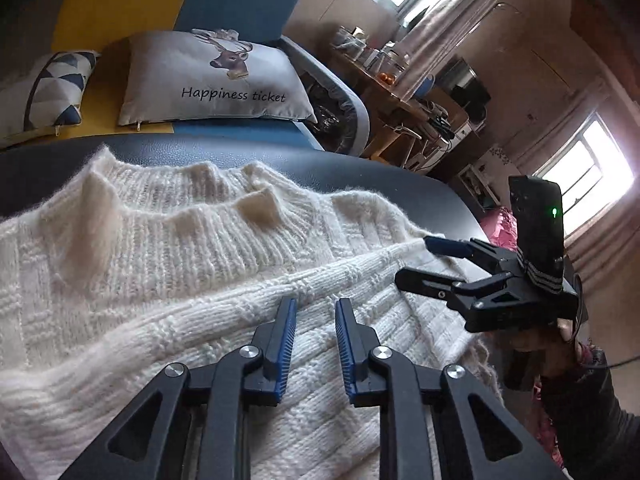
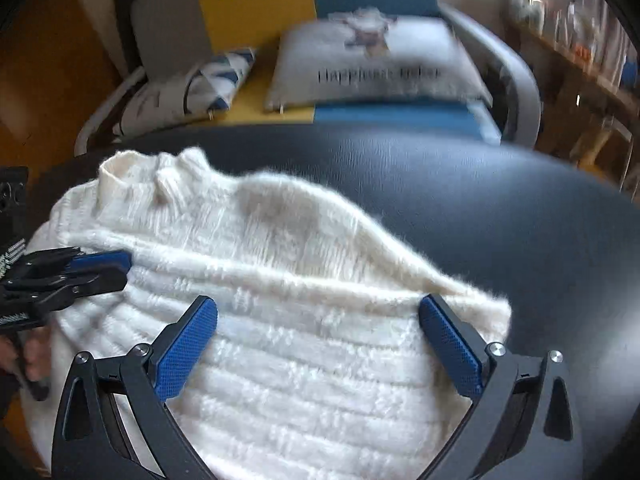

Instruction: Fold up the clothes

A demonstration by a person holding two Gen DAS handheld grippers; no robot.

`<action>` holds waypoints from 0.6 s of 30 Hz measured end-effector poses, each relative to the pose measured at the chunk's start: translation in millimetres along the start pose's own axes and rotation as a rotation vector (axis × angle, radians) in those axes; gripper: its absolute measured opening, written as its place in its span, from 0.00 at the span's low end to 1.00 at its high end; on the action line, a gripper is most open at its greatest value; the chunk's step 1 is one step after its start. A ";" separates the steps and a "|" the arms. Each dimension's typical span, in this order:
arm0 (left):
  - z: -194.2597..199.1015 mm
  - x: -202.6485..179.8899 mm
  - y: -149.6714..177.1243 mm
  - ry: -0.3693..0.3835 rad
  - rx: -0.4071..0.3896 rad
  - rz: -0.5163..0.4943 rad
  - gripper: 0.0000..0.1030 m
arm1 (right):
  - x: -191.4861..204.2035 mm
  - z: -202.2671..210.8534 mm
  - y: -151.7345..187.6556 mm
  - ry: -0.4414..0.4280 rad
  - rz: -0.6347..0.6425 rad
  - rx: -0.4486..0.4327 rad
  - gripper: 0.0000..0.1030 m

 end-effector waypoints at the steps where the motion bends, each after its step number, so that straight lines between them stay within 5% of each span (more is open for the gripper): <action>1: 3.0 -1.0 1.4 0.007 0.001 0.012 0.21 | 0.8 1.6 0.5 -0.001 0.000 -0.001 1.00; 6: 32.6 -7.3 11.0 0.003 -0.024 -0.012 0.22 | 2.0 46.5 9.1 -0.089 -0.014 -0.084 1.00; 8: 45.9 -9.2 18.0 -0.015 -0.032 -0.048 0.22 | -0.1 65.1 21.7 -0.062 -0.005 -0.089 1.00; 12: 58.8 6.1 37.6 -0.080 -0.022 -0.054 0.22 | 18.6 89.9 49.6 -0.267 -0.026 -0.091 1.00; 16: 57.0 32.6 48.4 -0.127 -0.022 0.011 0.21 | 21.5 60.8 78.2 -0.310 -0.092 0.047 1.00; 18: 65.0 31.7 49.2 -0.121 -0.031 0.044 0.21 | 17.7 59.3 79.4 -0.316 -0.127 0.049 1.00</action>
Point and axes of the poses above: each gripper's, at about its wrist camera, not at the fingertips, and z roughly against the way its jaws point, x to its left, y to its underside, the point moved 10 cm from there along -z, roughly the way its jaws point, and after that the axes turned 7 degrees about z, right-handed, at the moved point
